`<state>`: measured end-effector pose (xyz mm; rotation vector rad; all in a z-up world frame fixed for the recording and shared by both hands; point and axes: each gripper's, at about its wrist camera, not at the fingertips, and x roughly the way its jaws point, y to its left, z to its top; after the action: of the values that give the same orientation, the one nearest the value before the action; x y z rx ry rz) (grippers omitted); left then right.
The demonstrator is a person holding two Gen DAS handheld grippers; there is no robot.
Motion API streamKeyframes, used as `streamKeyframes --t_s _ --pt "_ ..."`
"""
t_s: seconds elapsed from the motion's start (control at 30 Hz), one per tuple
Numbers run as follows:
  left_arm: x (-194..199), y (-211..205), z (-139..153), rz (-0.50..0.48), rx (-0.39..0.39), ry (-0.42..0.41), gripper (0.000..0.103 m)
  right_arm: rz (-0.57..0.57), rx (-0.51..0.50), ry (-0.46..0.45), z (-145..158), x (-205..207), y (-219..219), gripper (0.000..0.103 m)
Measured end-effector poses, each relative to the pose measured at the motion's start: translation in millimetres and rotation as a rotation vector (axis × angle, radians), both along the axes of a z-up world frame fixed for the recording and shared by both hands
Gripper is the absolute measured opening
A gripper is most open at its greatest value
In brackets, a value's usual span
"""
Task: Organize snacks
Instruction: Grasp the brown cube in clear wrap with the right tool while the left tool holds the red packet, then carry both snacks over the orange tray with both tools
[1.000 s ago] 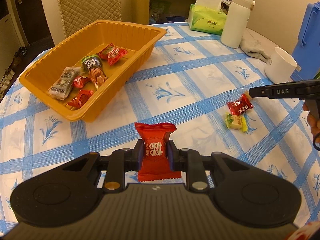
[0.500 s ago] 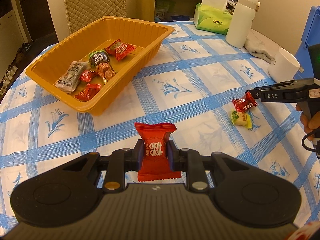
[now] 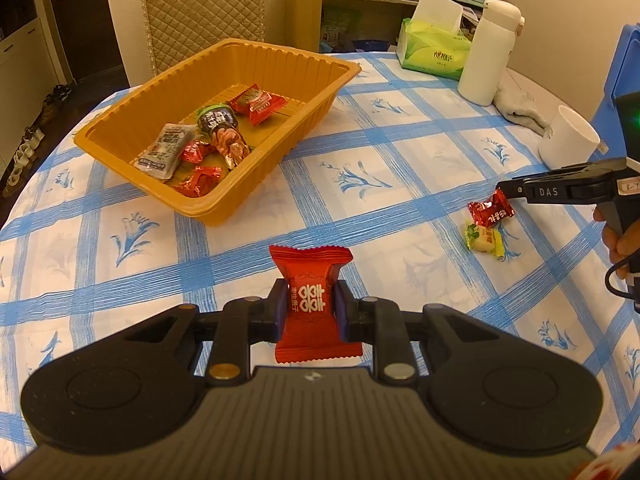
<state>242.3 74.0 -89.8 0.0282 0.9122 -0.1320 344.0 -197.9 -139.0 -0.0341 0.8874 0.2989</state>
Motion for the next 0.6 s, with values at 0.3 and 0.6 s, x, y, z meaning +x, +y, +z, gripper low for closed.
streamKeyframes --t_s 0.3,0.6 --pt "-18.9 6.6 14.5 0.023 -0.025 -0.029 0.022 0.023 0.070 -0.016 28.2 -27.2 1.4 0.021" --pt "-31.1 17.3 25.6 0.045 -0.046 -0.047 0.022 0.097 0.143 -0.008 49.8 -57.2 23.6 0.021"
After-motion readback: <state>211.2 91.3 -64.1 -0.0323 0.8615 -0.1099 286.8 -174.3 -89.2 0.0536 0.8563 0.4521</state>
